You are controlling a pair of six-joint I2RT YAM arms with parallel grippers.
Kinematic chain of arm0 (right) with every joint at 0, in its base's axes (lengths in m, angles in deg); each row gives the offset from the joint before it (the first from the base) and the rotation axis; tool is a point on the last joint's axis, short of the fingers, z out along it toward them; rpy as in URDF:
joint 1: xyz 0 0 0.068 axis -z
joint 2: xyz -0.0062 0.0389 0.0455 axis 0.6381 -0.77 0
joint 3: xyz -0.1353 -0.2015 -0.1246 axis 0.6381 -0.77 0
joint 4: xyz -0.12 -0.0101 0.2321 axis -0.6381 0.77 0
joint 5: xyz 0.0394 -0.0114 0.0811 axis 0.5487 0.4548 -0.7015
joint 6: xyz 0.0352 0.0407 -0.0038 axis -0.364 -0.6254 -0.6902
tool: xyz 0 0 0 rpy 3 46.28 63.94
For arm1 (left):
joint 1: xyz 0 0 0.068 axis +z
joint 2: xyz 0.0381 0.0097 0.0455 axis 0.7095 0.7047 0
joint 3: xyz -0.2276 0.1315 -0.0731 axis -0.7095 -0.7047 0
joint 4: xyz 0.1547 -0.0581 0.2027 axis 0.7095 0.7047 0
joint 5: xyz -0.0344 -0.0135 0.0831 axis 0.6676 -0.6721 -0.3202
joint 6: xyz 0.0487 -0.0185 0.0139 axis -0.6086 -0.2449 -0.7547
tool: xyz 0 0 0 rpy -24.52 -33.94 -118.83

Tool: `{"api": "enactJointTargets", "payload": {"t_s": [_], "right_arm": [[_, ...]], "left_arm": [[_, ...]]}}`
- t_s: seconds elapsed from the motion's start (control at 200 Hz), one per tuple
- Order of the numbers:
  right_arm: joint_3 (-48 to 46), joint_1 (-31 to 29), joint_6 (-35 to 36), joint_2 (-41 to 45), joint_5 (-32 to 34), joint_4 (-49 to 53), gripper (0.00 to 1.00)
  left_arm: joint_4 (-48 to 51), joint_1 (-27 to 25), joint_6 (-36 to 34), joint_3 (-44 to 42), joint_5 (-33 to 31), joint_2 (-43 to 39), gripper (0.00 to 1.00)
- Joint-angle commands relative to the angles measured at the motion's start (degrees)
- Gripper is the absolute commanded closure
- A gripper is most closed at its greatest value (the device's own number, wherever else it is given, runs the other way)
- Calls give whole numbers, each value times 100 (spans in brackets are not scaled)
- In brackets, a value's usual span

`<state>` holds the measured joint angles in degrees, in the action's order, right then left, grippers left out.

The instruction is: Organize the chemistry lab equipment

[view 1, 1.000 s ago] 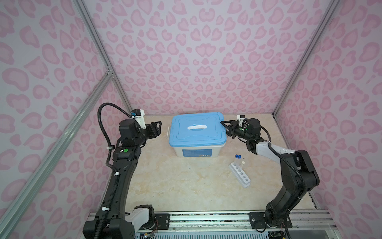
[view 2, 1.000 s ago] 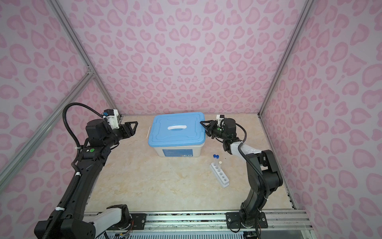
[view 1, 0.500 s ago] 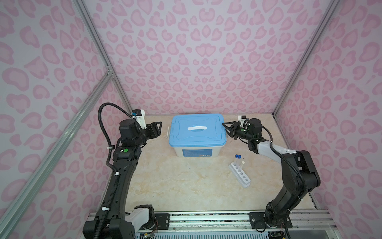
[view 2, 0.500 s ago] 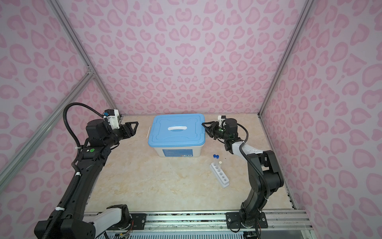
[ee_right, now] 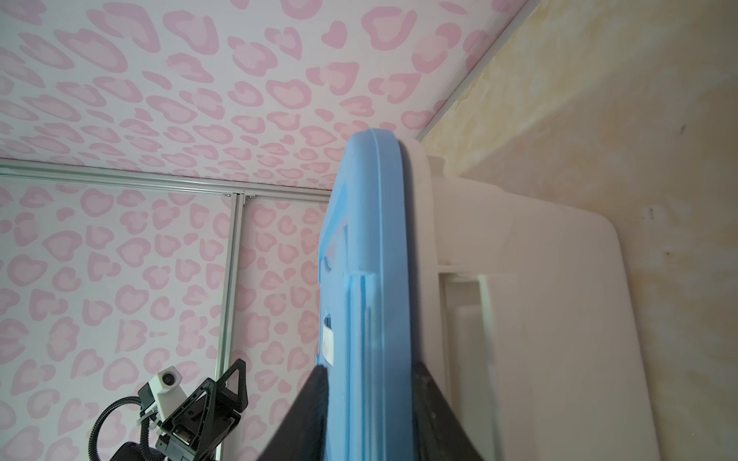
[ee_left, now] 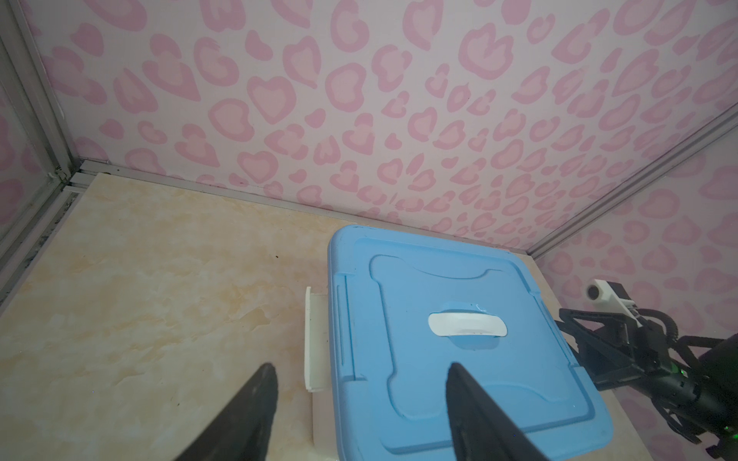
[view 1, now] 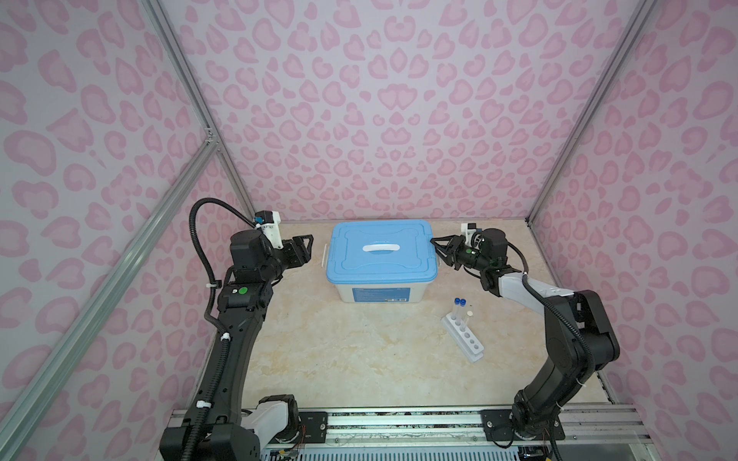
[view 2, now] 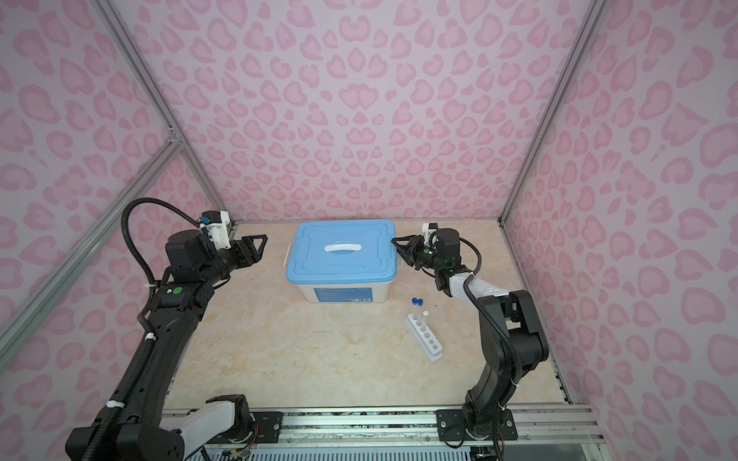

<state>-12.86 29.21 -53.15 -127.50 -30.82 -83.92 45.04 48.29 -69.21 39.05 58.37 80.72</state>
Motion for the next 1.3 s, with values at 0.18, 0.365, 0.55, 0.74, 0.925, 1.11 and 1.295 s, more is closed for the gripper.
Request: {"api": "enactJointTargets", "payload": {"t_s": [0.18, 0.365, 0.55, 0.74, 0.925, 1.11, 1.295], "right_arm": [[-21, 0, 354, -8, -10, 382, 66], [13, -2, 583, 23, 25, 655, 68], [60, -2, 756, 54, 52, 869, 69], [136, -2, 929, 62, 77, 1079, 70], [359, -2, 1291, 148, 96, 1531, 70], [616, 141, 1451, 283, -140, 1577, 63], [1226, 337, 2688, 566, 16, 3036, 52]], "left_arm": [[-48, 3, -49, -10, 34, -48, 31], [-28, -3, -60, -1, 14, -66, 31], [-31, -10, -67, -1, 8, -58, 31], [-22, -27, -84, 6, 0, -66, 31], [60, -248, -354, 106, -145, -49, 30], [288, -975, -900, 406, -723, 120, 30], [460, -1792, -1383, 605, -1424, 511, 30]]}}
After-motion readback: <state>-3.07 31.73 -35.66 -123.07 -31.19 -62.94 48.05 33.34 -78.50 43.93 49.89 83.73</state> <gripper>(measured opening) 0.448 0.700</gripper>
